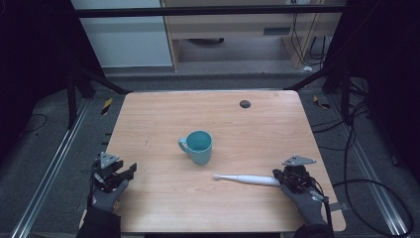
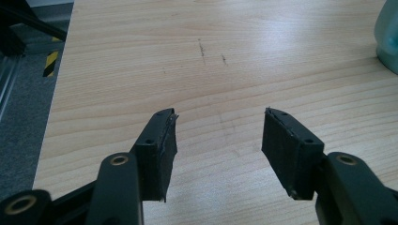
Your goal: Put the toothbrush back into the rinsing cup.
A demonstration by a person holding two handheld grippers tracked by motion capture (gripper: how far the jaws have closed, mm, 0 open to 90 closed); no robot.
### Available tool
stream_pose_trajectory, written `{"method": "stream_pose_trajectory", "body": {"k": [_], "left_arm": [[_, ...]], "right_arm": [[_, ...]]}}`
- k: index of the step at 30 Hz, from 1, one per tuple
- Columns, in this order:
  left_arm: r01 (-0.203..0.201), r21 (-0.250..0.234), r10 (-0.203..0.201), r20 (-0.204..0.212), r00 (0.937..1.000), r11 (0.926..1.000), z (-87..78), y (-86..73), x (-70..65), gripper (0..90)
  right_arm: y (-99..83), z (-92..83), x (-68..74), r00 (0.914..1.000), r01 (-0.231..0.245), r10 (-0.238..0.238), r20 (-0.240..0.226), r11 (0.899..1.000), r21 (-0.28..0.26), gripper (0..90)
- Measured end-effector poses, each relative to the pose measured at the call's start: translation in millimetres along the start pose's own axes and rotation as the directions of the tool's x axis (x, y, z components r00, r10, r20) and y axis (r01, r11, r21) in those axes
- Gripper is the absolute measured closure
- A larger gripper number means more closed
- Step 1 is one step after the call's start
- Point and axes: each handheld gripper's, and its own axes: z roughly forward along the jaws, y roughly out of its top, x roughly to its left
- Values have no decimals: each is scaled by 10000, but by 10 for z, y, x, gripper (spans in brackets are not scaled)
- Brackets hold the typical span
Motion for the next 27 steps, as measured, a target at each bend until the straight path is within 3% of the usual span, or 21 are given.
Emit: {"method": "stream_pose_trajectory", "body": {"k": [18, 27], "left_arm": [[7, 0, -7, 15, 10000, 10000, -2, 0, -1, 443], [-24, 9, 24, 17, 10000, 10000, -3, 1, -7, 444]], "right_arm": [[-147, -179, 106, 9996, 80, -79, -264, 10000, 10, 883], [-191, -237, 224, 9987, 207, -202, -475, 9997, 98, 880]]}}
